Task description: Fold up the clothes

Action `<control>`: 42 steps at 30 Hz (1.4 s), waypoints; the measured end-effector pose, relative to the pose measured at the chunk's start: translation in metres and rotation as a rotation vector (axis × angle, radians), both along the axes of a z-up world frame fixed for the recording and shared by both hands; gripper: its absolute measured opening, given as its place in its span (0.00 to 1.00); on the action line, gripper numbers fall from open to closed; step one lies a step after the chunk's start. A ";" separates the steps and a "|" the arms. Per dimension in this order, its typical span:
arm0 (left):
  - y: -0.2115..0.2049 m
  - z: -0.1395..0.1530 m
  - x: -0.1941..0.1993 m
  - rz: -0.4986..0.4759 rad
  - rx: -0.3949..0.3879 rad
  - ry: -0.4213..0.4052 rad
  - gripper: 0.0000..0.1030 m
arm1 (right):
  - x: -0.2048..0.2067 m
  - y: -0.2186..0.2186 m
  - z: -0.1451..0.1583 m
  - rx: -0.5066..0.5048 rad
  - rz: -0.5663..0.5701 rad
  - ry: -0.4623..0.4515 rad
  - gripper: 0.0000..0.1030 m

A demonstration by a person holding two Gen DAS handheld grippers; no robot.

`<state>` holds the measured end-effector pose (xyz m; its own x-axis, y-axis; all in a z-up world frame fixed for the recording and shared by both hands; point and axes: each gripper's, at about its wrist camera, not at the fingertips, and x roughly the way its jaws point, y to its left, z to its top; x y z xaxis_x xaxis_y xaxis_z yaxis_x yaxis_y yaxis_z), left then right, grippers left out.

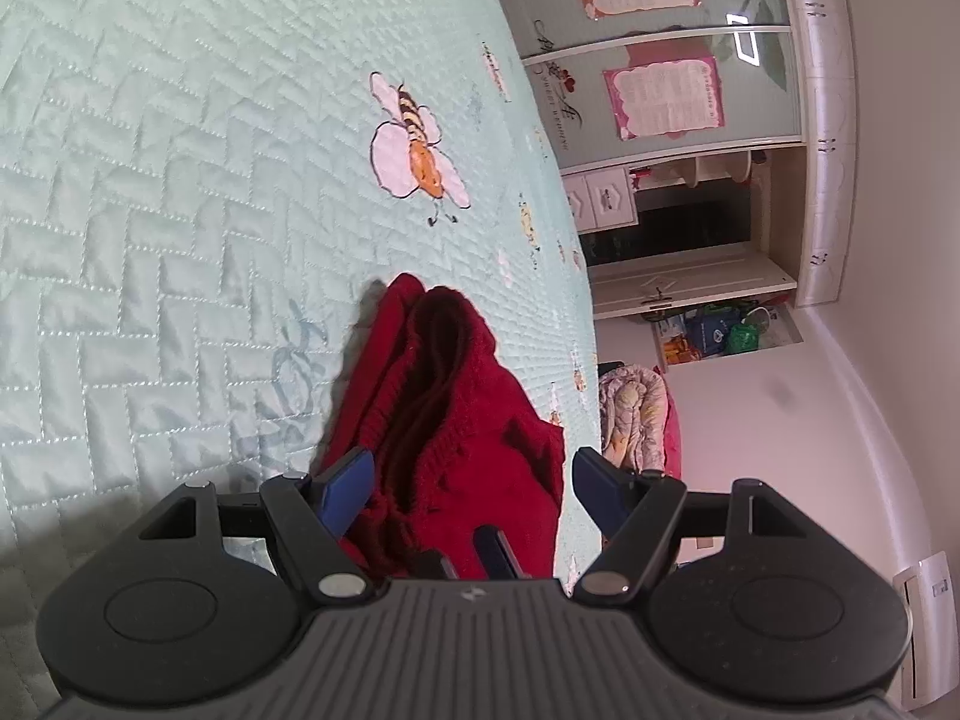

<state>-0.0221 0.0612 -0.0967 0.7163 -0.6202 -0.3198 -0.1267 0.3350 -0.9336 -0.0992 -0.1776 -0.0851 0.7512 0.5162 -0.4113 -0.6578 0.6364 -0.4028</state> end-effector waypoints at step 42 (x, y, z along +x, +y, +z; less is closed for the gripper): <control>-0.025 0.041 -0.005 0.063 0.301 0.027 0.69 | 0.015 -0.021 0.004 0.192 0.020 0.138 0.30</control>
